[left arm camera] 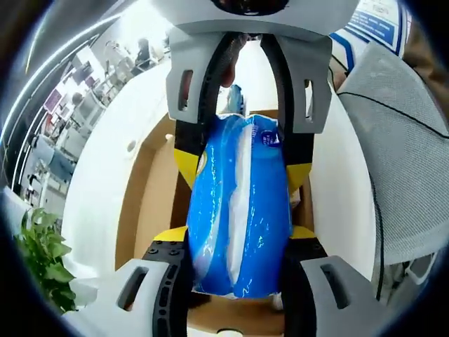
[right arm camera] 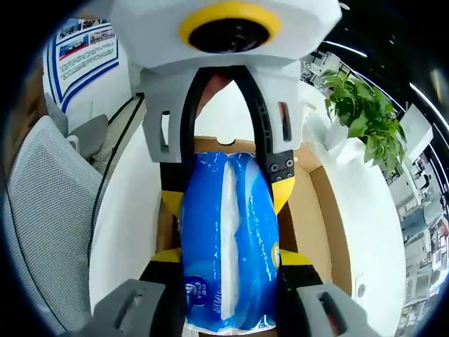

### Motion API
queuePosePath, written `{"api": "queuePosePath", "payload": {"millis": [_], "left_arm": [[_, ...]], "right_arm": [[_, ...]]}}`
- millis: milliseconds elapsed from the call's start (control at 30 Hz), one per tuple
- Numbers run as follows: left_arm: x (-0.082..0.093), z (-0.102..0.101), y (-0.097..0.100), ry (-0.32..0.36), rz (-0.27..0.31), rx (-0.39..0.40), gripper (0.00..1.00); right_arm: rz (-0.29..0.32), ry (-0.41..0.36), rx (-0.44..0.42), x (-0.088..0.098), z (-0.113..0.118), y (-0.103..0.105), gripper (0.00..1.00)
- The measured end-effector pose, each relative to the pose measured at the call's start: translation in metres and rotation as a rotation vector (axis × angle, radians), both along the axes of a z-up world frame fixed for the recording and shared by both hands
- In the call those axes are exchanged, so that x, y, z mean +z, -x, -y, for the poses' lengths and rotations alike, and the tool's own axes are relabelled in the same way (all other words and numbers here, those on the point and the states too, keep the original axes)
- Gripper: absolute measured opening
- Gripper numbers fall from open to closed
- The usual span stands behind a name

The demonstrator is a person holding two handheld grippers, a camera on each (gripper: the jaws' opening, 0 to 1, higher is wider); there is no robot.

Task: Operate the shoe box by opening the lid, removing the specified soft item, and placing it in the target area until the item is outside and the box remains undamaged.

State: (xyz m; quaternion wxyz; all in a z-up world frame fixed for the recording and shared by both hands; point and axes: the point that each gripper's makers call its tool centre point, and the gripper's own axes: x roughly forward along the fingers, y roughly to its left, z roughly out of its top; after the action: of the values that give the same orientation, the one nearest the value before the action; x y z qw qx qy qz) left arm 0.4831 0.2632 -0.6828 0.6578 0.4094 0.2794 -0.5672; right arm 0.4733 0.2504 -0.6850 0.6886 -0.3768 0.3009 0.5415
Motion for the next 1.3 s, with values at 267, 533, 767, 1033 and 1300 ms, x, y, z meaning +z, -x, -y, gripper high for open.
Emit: {"api": "queuePosePath", "payload": {"millis": [267, 533, 767, 1033, 1300], "left_arm": [[0.009, 0.02, 0.013, 0.006, 0.012, -0.031, 0.48], [0.01, 0.045, 0.026, 0.005, 0.012, -0.078, 0.48], [0.015, 0.067, 0.033, 0.0, 0.025, -0.127, 0.48], [0.013, 0.093, 0.052, -0.002, 0.018, -0.187, 0.48], [0.013, 0.115, 0.062, -0.005, 0.013, -0.237, 0.48]], "right_arm": [[0.012, -0.003, -0.021, 0.008, 0.019, 0.014, 0.44], [0.013, -0.006, -0.061, 0.009, 0.043, 0.027, 0.44], [0.02, -0.016, -0.127, 0.015, 0.066, 0.037, 0.44], [0.012, -0.022, -0.179, 0.012, 0.091, 0.054, 0.44], [0.008, -0.031, -0.219, 0.012, 0.11, 0.063, 0.44]]}}
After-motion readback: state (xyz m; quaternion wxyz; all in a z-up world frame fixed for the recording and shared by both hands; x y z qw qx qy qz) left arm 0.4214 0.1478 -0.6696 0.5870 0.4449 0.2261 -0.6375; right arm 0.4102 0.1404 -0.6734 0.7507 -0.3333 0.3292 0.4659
